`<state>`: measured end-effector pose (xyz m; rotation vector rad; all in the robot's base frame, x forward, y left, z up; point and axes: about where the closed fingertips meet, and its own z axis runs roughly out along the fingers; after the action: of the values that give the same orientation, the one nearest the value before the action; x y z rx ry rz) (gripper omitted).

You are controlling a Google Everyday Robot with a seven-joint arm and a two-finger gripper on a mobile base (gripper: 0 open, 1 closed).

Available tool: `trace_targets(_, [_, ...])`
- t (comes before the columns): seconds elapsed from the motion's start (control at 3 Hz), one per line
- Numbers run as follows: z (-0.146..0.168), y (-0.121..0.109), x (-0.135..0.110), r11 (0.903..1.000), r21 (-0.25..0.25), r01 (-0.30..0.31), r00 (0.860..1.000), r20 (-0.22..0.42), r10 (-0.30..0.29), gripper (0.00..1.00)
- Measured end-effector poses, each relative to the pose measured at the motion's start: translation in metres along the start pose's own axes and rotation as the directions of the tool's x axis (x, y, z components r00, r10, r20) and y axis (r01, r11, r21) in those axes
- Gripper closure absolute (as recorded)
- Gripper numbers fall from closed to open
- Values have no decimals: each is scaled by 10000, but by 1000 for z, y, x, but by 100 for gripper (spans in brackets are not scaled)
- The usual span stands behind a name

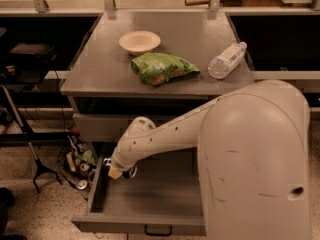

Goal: Place pepsi can into middle drawer

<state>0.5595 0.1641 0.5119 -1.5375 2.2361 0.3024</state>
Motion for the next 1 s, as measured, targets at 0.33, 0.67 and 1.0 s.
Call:
trace_targets(0.33, [23, -3, 37, 9981, -213, -576, 9980, -287, 570, 100])
trace_targets(0.67, [36, -1, 56, 9957, -363, -851, 9956, -424, 836, 100])
trace_targets(1.0, [46, 1, 72, 9924, -434, -1149, 9918, -617, 1121, 81])
